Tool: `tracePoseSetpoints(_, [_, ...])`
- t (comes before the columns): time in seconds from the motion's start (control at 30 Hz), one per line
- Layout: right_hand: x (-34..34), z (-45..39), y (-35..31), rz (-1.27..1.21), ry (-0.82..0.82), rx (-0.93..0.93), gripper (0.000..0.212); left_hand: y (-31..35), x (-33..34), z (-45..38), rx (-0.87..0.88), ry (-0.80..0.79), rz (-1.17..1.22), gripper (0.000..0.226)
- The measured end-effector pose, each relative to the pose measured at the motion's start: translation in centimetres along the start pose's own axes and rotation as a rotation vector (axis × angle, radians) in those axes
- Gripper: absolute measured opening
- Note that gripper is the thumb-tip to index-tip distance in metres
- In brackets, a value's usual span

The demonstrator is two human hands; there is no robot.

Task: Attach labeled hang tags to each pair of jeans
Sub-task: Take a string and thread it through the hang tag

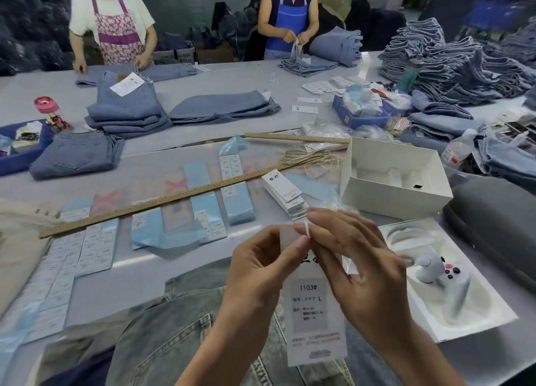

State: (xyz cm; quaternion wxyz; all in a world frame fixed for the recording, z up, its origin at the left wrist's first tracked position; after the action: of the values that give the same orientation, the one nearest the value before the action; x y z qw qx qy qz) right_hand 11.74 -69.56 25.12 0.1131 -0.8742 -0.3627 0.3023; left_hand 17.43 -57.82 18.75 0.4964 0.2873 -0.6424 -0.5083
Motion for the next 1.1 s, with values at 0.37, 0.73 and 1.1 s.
tracePoseSetpoints(0.37, [-0.7,-0.6,0.4,-0.031,-0.007,0.115,0.026,-0.8,0.0,0.0,-0.101,-0.019,0.116,0.035])
tracePoseSetpoints(0.73, [-0.5,-0.6,-0.2,0.069,-0.057,0.036,0.031,0.5,0.1,-0.2,0.048,0.014,-0.098,0.032])
tracePoseSetpoints(1.1, [-0.9,-0.4,0.2,-0.199,0.009,0.298,0.043,0.7,-0.2,0.3,0.046,0.043,0.051,0.029])
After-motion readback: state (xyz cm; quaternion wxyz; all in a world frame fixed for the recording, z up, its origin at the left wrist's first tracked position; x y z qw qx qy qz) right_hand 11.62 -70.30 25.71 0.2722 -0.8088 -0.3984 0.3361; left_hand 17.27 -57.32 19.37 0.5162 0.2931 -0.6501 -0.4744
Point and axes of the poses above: each hand's wrist, its own z-axis away from the middle knuckle, its own x-axis out of the palm, y = z × x, the point moved 8 cm from there along -z, towards the middle knuckle, and after that the axes turned 4 degrees about -z, right-handed, at the moved point
